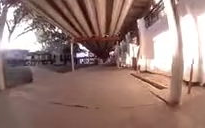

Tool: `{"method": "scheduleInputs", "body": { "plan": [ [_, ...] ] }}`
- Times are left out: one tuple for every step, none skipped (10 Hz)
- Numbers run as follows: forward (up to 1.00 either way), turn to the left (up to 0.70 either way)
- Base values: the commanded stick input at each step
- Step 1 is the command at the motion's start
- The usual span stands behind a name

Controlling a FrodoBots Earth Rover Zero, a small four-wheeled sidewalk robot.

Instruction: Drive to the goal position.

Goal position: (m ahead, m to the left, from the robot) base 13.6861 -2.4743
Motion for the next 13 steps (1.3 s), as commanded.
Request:
{"method": "scheduleInputs", "body": {
  "plan": [
    [0.7, 0.0],
    [0.7, 0.0],
    [0.7, 0.0],
    [0.7, 0.0],
    [0.7, 0.0],
    [0.7, 0.0],
    [0.7, 0.0],
    [0.7, 0.0],
    [0.7, 0.0],
    [0.7, 0.0],
    [0.7, 0.0],
    [0.7, 0.0],
    [0.7, 0.0]
  ]
}}
